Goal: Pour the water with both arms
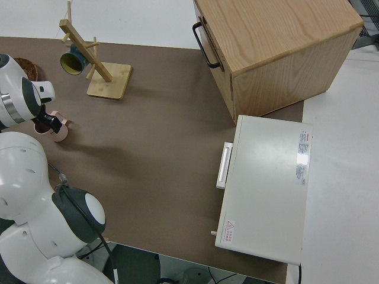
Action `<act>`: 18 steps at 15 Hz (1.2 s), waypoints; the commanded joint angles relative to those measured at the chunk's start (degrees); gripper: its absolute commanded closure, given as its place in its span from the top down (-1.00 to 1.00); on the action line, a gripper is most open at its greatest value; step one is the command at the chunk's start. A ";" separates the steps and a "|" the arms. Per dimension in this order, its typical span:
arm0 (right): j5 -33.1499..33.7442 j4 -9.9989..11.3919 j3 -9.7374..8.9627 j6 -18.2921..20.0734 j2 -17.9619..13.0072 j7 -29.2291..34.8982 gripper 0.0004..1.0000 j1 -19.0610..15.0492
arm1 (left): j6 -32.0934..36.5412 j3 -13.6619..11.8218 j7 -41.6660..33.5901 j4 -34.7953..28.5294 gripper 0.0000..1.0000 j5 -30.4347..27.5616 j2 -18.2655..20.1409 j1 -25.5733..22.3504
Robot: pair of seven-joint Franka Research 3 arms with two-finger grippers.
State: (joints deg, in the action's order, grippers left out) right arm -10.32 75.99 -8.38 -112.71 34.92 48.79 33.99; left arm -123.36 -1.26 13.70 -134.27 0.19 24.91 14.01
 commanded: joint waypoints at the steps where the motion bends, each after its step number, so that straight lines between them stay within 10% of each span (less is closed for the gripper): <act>1: 0.12 -0.23 0.03 2.92 -4.07 0.95 0.96 -0.94 | -0.48 -0.41 0.45 -0.91 -1.00 -1.59 2.25 1.63; 12: 6.96 -0.14 0.11 23.48 -19.27 -12.73 0.97 -14.90 | 0.31 1.87 0.89 -2.22 -1.00 -2.12 1.99 6.73; 18: 8.82 1.34 0.11 27.19 -24.19 -25.75 0.97 -25.27 | 0.22 2.31 0.72 -4.33 -1.00 -3.78 1.64 10.33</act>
State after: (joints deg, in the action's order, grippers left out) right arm -2.46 74.63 -7.32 -86.39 13.89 29.44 14.13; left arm -123.10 1.35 13.88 -137.43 -2.22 24.89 22.38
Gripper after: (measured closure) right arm 0.018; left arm 0.366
